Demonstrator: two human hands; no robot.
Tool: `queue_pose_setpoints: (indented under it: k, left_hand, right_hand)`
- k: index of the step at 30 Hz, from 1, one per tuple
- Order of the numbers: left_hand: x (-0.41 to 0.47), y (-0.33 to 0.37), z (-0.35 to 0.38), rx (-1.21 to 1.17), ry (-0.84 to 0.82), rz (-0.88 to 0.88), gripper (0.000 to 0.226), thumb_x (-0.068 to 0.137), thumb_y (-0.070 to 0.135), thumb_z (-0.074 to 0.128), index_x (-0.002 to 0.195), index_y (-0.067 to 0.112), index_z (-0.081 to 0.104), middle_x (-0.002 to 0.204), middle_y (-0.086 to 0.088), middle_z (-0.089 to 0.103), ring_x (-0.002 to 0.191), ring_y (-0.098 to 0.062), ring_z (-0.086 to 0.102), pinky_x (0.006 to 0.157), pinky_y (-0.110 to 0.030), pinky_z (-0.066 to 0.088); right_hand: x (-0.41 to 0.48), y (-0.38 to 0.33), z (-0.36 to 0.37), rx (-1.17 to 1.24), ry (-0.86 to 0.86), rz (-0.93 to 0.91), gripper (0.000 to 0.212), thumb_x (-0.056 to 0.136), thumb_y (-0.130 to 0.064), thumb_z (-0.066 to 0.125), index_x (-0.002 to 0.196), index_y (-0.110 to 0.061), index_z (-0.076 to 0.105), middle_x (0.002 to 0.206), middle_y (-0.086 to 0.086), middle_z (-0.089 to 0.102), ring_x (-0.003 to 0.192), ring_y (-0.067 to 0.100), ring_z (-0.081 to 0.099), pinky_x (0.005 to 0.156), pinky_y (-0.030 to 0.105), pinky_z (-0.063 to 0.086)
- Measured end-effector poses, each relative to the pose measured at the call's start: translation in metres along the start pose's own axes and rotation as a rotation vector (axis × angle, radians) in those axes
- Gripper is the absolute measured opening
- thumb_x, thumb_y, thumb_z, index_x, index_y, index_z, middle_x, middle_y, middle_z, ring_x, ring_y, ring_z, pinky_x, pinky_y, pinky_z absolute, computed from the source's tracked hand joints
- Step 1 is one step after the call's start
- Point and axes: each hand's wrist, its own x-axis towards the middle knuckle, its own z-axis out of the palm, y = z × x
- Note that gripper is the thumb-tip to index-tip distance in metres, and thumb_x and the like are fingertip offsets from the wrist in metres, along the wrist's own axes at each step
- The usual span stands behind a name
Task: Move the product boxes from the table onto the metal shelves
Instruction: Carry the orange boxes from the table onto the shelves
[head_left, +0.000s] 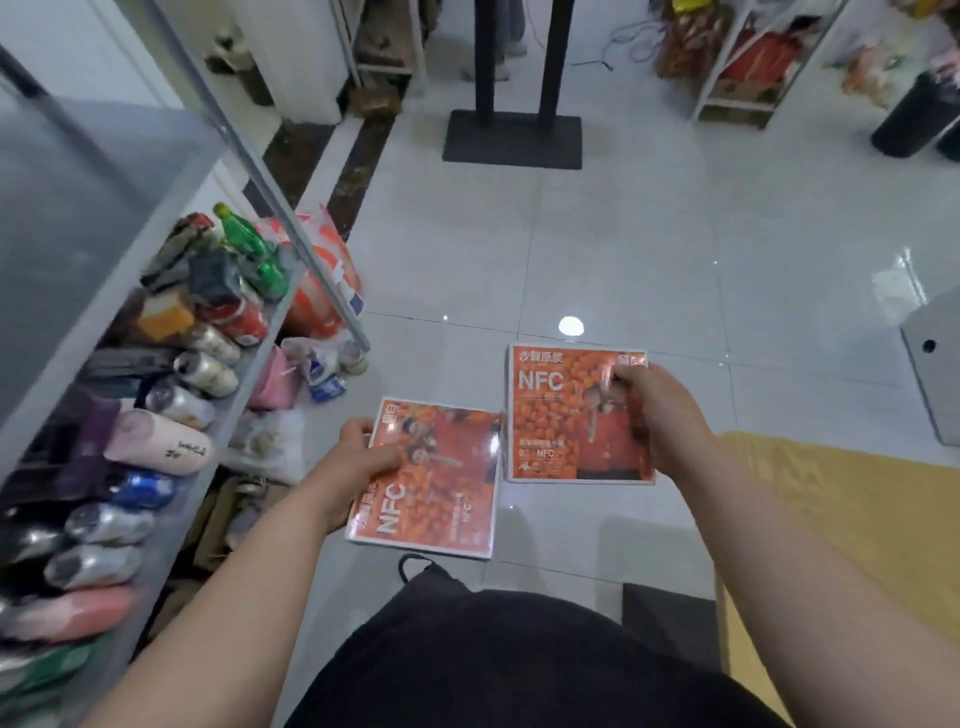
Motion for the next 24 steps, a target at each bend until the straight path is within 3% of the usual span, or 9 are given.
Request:
queue_pose_setpoints:
  k: [4,8,10,12,14,16,18,21,24]
  left_hand:
    - [0.012,0.022,-0.065,-0.178,-0.008,0.011,0.068,0.069,0.007,0.069,0.133,0.017,0.046,0.101,-0.023,0.067,0.070,-0.031,0.070,0.061,-0.040,0.059]
    - [0.022,0.035,-0.106,-0.231,0.022,0.060,0.032,0.099,0.015,0.058,0.130,0.021,0.052,0.091,-0.016,0.072,0.071,-0.026,0.070,0.061,-0.036,0.059]
    - [0.024,0.038,-0.113,-0.197,0.039,0.083,0.023,0.102,0.015,0.054,0.124,0.020,0.052,0.087,-0.012,0.072,0.071,-0.025,0.069,0.059,-0.033,0.057]
    - [0.027,0.041,-0.117,-0.195,0.032,0.096,0.019,0.100,0.013,0.055,0.118,0.020,0.053,0.093,-0.015,0.072,0.077,-0.029,0.069,0.066,-0.035,0.055]
    - [0.030,0.044,-0.122,-0.261,-0.036,0.086,0.036,0.089,0.006,0.067,0.119,0.021,0.054,0.103,-0.020,0.071,0.084,-0.033,0.069,0.073,-0.042,0.055]
    - [0.035,0.048,-0.127,-0.306,-0.119,0.089,0.065,0.068,-0.003,0.070,0.125,0.025,0.055,0.115,-0.023,0.067,0.091,-0.037,0.068,0.075,-0.043,0.056]
    - [0.040,0.053,-0.129,-0.367,-0.182,0.112,0.079,0.059,-0.004,0.068,0.131,0.028,0.057,0.126,-0.023,0.060,0.102,-0.041,0.063,0.083,-0.046,0.054]
    - [0.051,0.068,-0.126,-0.495,-0.096,0.138,0.073,0.057,0.004,0.067,0.125,0.031,0.065,0.121,-0.022,0.062,0.102,-0.039,0.060,0.087,-0.047,0.050]
    - [0.055,0.088,-0.111,-0.647,0.080,0.162,0.057,0.068,0.017,0.069,0.124,0.027,0.064,0.106,-0.016,0.066,0.091,-0.031,0.063,0.085,-0.049,0.050]
  right_hand:
    - [0.038,-0.025,0.066,-0.028,-0.112,0.082,0.027,0.091,-0.035,0.057,0.093,-0.010,0.070,0.078,0.008,0.069,0.064,0.023,0.067,0.062,0.029,0.055]
    - [0.067,-0.042,0.130,-0.044,-0.253,0.151,0.041,0.098,-0.031,0.054,0.069,-0.016,0.079,0.078,0.006,0.073,0.068,0.022,0.070,0.075,0.035,0.057]
    - [0.074,-0.047,0.161,-0.089,-0.365,0.164,0.045,0.100,-0.030,0.053,0.065,-0.018,0.077,0.074,0.004,0.071,0.066,0.022,0.068,0.074,0.034,0.057]
    - [0.083,-0.051,0.188,-0.167,-0.434,0.145,0.038,0.095,-0.034,0.060,0.062,-0.019,0.070,0.065,0.002,0.063,0.060,0.022,0.060,0.067,0.032,0.052]
    - [0.094,-0.054,0.209,-0.230,-0.484,0.113,0.020,0.085,-0.038,0.067,0.081,-0.018,0.070,0.077,0.010,0.065,0.069,0.027,0.060,0.071,0.034,0.049]
    - [0.111,-0.054,0.224,-0.243,-0.569,0.116,0.025,0.086,-0.034,0.064,0.099,-0.013,0.069,0.087,0.013,0.070,0.073,0.025,0.066,0.071,0.033,0.052]
    - [0.126,-0.058,0.238,-0.250,-0.602,0.151,0.022,0.092,-0.028,0.062,0.103,-0.010,0.069,0.091,0.013,0.073,0.079,0.026,0.068,0.077,0.037,0.053]
    - [0.151,-0.070,0.253,-0.254,-0.647,0.246,0.021,0.103,-0.021,0.053,0.102,-0.010,0.070,0.097,0.014,0.076,0.081,0.027,0.072,0.085,0.043,0.056]
    - [0.181,-0.081,0.269,-0.278,-0.671,0.307,0.032,0.103,-0.023,0.051,0.119,-0.001,0.066,0.115,0.022,0.072,0.100,0.036,0.069,0.101,0.055,0.051]
